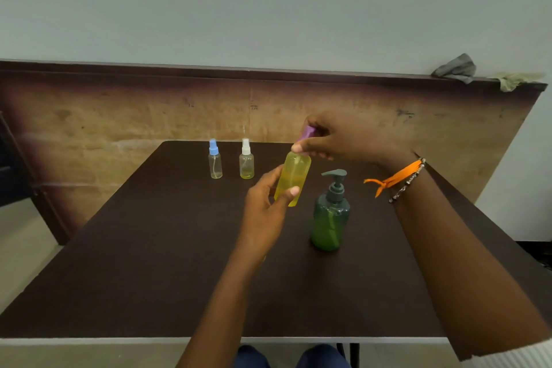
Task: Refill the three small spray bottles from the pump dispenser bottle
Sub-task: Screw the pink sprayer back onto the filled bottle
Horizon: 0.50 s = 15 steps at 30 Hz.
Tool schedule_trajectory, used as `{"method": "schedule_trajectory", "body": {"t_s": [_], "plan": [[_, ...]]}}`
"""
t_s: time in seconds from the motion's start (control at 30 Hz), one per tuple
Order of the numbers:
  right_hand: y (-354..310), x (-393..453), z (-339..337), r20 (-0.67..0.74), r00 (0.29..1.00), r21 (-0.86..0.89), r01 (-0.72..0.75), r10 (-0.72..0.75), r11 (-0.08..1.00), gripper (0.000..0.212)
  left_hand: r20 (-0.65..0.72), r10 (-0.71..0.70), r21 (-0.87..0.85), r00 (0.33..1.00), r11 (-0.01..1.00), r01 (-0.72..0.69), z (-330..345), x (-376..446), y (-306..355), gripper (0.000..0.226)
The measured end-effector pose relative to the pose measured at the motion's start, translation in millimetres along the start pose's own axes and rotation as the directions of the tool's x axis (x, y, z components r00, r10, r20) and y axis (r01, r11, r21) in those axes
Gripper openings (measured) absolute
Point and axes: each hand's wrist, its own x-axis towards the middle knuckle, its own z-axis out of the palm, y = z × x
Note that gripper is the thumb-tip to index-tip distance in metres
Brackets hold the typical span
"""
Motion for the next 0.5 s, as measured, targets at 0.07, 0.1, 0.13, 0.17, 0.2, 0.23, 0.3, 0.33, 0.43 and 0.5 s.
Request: {"method": "schedule_trajectory", "body": {"t_s": [0.07,0.1,0.13,0.17,0.2,0.23,0.3,0.33,0.43,0.5], "plan": [[0,-4,5,-0.046,0.998,0.065,0.054,-0.051,0.996,0.023,0.013,-0.037,-0.071,0.999,0.997,0.038,-1,-1,1,0.03],[1,-7,7,-0.051,0.996,0.206,0.084,-0.075,0.975,0.016,0.059,-0.069,-0.154,0.996,0.985,0.078,-4,-2,3,0.027],[2,-9,8,-0.037,0.996,0.369,0.093,-0.086,0.925,0.007,0.121,-0.105,-0.259,0.987,0.957,0.133,-6,-2,6,0.025],[5,-11,9,-0.016,0.996,0.499,0.085,-0.089,0.862,0.005,0.181,-0.134,-0.373,0.974,0.907,0.194,-9,-2,8,0.024],[7,-12,11,0.0,0.996,0.585,0.075,-0.093,0.808,0.011,0.227,-0.151,-0.467,0.962,0.85,0.244,-12,-1,10,0.025],[10,-13,13,0.016,0.995,0.637,0.063,-0.095,0.769,0.017,0.259,-0.169,-0.535,0.951,0.794,0.287,-15,0,12,0.03],[9,-14,18,0.033,0.993,0.699,0.057,-0.112,0.713,0.019,0.303,-0.2,-0.59,0.932,0.728,0.348,-18,2,15,0.036],[7,-15,20,0.048,0.992,0.72,0.049,-0.12,0.692,0.021,0.324,-0.211,-0.59,0.922,0.717,0.372,-19,3,17,0.039],[3,-15,31,0.055,0.99,0.771,0.04,-0.13,0.636,0.022,0.384,-0.236,-0.544,0.893,0.724,0.425,-18,4,21,0.044],[3,-15,39,0.03,0.996,0.795,0.027,-0.083,0.606,0.024,0.36,-0.266,-0.482,0.894,0.767,0.423,-16,3,23,0.029]]}}
